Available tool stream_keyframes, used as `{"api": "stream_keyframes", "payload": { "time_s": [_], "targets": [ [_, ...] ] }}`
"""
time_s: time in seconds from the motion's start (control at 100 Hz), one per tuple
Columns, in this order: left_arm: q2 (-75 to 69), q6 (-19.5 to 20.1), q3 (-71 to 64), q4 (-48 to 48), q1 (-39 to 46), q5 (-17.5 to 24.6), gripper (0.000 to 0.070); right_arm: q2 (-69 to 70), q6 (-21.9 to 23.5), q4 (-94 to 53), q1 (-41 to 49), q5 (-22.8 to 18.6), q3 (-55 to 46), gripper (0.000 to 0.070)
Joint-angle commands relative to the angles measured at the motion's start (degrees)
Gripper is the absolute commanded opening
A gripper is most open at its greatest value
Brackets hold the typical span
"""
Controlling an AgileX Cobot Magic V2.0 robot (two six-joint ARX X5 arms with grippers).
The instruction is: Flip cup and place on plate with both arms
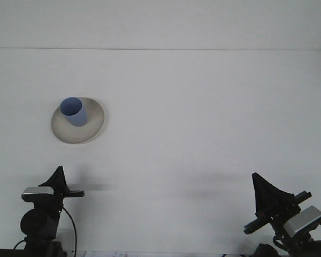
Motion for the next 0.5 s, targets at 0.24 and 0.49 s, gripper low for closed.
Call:
{"api": "stream_keyframes", "payload": {
  "time_s": [0.24,0.49],
  "targets": [
    [-0.1,-0.3,-1.1,0.9,0.0,-0.2,0.0014,-1.3,-2.8,5.4,-27.8,-6.4,-14.7,0.0006],
    [-0.1,-0.3,-1.1,0.9,0.0,-0.2,0.0014,-4.9,-2.6,17.6,-47.0,-23.9,-30.6,0.0007]
  ]
}}
